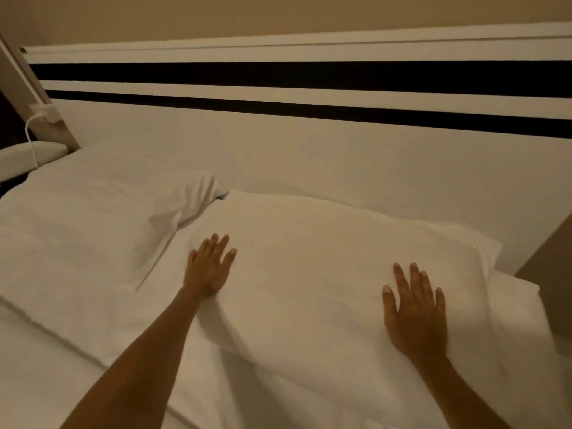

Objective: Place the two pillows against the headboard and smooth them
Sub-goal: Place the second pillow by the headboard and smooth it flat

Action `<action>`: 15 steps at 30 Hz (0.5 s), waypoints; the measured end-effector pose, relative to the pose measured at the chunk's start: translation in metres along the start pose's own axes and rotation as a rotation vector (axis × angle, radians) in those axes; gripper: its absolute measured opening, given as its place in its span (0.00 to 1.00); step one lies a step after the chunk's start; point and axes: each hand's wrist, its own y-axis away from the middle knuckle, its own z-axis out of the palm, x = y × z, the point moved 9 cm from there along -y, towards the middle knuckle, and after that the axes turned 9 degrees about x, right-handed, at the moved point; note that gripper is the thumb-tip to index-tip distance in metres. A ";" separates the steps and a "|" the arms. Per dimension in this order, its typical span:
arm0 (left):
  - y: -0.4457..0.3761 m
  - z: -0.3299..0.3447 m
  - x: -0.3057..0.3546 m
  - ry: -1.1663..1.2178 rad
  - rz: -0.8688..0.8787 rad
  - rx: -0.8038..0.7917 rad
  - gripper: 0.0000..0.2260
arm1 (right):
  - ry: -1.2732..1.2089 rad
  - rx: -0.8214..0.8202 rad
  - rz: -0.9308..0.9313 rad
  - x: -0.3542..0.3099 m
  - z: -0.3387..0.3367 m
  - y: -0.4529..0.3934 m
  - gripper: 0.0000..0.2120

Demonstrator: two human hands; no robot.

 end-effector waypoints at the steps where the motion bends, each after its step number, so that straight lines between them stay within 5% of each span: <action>1: 0.002 -0.002 -0.022 0.016 -0.066 0.000 0.27 | 0.008 -0.003 0.026 0.011 -0.002 0.000 0.30; 4: 0.015 -0.005 -0.075 0.062 -0.235 -0.040 0.29 | 0.017 0.003 0.079 0.034 -0.006 0.001 0.32; 8: 0.020 -0.015 -0.083 -0.067 -0.220 -0.050 0.28 | 0.020 -0.012 0.179 0.069 -0.015 0.000 0.32; 12: 0.004 -0.035 -0.043 -0.170 -0.134 0.121 0.24 | 0.031 0.031 0.343 0.088 -0.036 -0.003 0.36; 15: 0.009 -0.034 0.038 -0.055 0.056 0.143 0.28 | -0.019 0.081 0.266 0.047 -0.042 -0.008 0.34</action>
